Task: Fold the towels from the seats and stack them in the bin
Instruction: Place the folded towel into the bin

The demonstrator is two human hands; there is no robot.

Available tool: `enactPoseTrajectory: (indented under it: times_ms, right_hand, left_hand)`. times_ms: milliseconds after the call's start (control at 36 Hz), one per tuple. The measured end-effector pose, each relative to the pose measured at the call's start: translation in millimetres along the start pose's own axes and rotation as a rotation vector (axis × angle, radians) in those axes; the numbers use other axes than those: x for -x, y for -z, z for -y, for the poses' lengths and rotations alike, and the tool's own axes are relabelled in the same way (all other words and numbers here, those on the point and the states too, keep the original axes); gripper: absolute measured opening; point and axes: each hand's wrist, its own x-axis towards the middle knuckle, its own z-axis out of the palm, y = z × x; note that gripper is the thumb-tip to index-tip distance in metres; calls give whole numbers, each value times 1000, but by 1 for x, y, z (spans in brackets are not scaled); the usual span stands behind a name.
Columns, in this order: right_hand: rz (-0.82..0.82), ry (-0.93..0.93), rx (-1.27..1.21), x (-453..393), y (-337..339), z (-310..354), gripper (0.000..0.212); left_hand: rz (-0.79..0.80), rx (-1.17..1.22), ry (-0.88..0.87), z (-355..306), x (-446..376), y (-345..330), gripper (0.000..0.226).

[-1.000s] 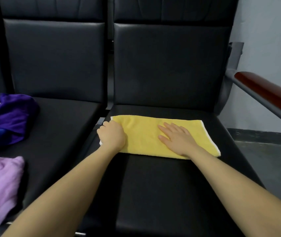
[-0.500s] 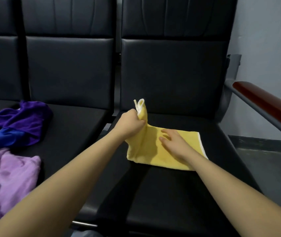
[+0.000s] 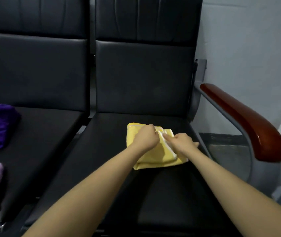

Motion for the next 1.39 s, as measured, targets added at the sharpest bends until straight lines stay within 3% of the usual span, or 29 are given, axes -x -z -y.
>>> enactPoseTrajectory:
  times_ms: [167,306,417,500,611,694,778,889,1083,1222,1389]
  right_hand:
    - [-83,31,186,11,-13,7,67]
    - [-74,50,151,15,-21,10,59]
    - [-31,89,125,17,-20,14,49]
    - [-37,82,7,18,-15,13,41]
    - [-92,88,-294,17,-4,3,6]
    - [-135,115,-306,14,2,-6,17]
    - [-124,112,-147,12,0,-14,10]
    - [-167,40,104,15,-9,-15,51]
    - [-213,-55,222,10,-19,-12,77]
    - [-170,-47,332,9,-26,-2,78]
    - [-128,-4,288,16,-30,10,60]
  left_hand:
    - [-164,-337,177,19,2,-5,39]
    - [-117,-258,320,35,5,-11,53]
    - [-121,-218,325,38,10,-13,57]
    - [-109,-178,321,37,9,-11,60]
    - [-102,-188,300,33,4,-10,63]
    - [-84,-252,302,27,2,-15,64]
    - [-38,-372,311,22,4,-24,64]
    - [-11,-523,283,28,7,-34,64]
    - [-20,-562,264,34,5,-38,64]
    - [-41,-565,235,41,7,-34,64]
    - [-54,-487,206,49,10,-31,59]
